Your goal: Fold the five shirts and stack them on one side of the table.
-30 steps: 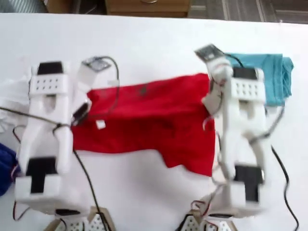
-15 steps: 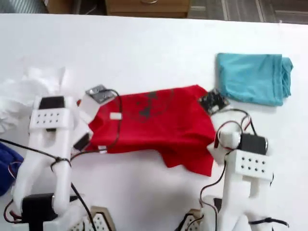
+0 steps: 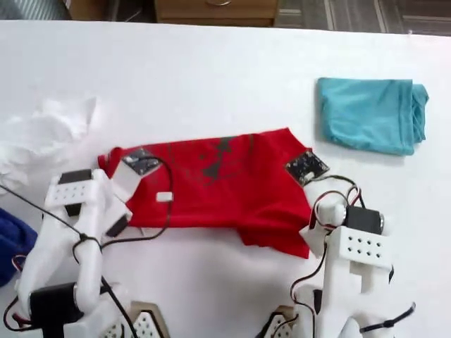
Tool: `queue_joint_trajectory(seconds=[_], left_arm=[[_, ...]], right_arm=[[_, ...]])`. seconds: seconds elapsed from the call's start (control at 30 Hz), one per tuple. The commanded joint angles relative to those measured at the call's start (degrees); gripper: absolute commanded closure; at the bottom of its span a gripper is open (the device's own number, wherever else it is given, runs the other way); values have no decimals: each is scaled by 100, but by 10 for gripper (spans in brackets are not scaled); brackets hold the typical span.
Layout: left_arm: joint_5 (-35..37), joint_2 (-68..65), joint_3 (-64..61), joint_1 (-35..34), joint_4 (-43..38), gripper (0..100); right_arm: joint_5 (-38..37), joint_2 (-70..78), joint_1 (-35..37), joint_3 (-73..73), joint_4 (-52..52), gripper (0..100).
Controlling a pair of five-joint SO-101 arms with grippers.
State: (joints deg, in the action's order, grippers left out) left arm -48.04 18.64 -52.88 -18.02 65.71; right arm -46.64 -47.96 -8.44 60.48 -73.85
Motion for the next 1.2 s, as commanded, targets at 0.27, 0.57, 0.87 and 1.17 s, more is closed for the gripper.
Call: queue_joint_trajectory(seconds=[0.27, 0.57, 0.87, 1.17], left_arm=[[-62, 220, 1965, -668, 1442, 788], [-18, 167, 3934, -914, 1881, 769], [1538, -1732, 3477, 0, 431, 971], [1837, -3262, 4198, 97, -211, 976]], right_arm=[[9, -171, -22, -1433, -356, 773], [1029, 92, 699, -2382, 312, 981], [1512, 2941, 1323, -3736, 804, 980], [1556, 5727, 1305, -5952, 198, 979]])
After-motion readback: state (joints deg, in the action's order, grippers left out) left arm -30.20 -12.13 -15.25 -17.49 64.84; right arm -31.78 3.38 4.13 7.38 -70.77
